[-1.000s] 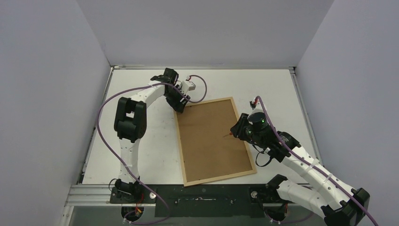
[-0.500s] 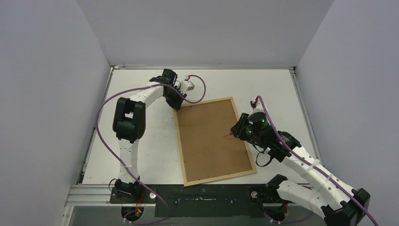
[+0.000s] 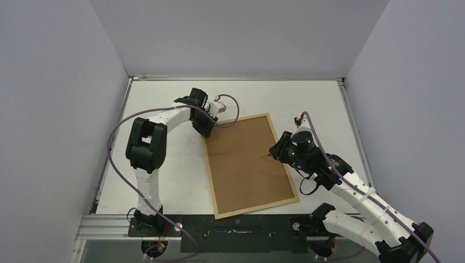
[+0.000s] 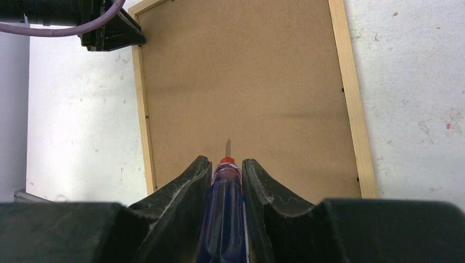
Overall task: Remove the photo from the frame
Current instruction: Adjust the photo frame at the center of the board, then adjust the screwdriver.
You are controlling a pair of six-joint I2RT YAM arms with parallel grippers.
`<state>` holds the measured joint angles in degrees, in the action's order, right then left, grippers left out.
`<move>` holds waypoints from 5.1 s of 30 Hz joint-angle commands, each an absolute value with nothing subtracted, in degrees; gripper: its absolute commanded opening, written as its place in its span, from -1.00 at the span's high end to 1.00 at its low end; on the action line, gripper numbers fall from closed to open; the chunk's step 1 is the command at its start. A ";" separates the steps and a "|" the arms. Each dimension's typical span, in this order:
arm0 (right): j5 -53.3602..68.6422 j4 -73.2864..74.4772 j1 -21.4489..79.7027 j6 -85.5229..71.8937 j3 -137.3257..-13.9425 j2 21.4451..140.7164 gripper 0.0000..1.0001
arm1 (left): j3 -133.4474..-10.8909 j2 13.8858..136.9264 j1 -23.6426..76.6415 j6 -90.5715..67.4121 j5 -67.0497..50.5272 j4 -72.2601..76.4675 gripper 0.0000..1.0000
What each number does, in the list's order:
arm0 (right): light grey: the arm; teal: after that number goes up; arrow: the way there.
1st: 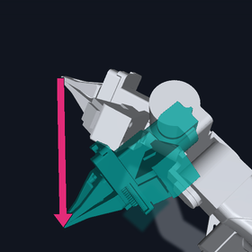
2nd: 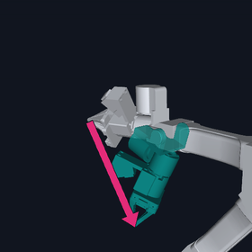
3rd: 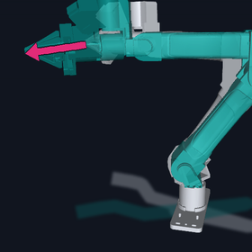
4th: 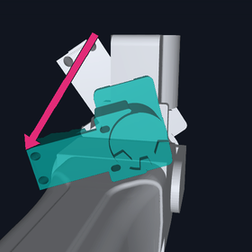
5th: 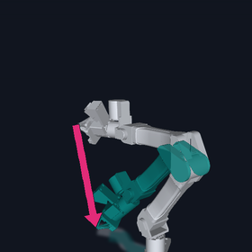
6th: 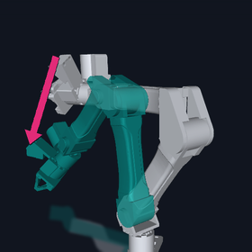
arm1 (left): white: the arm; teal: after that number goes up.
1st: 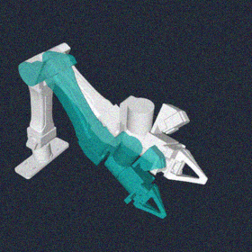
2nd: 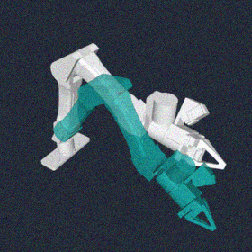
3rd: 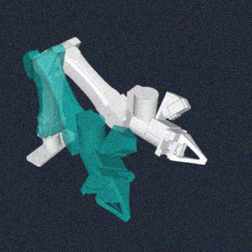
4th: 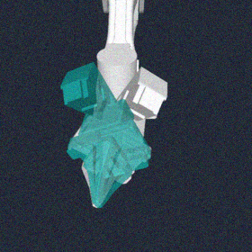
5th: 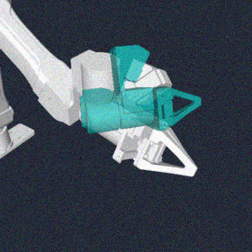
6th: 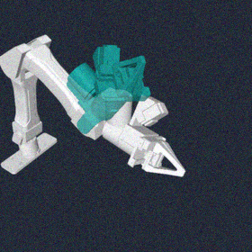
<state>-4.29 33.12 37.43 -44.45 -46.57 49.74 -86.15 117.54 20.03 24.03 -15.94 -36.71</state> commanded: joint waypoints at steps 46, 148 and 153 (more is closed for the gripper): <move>-8.48 35.84 36.85 -42.30 -50.51 50.69 1.00 | -88.54 126.04 19.55 11.05 -12.34 -46.72 1.00; 18.29 11.14 31.79 -41.52 -20.72 25.46 1.00 | -32.35 66.40 69.68 -58.36 19.05 -24.01 0.00; 29.98 2.23 31.61 -42.77 -25.28 31.42 1.00 | -35.24 48.31 55.54 -43.19 4.07 -19.07 -0.30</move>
<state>18.94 14.09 32.16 -42.59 -19.79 27.40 -30.68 60.60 65.58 -58.26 13.50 -16.88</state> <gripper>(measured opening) 0.250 0.610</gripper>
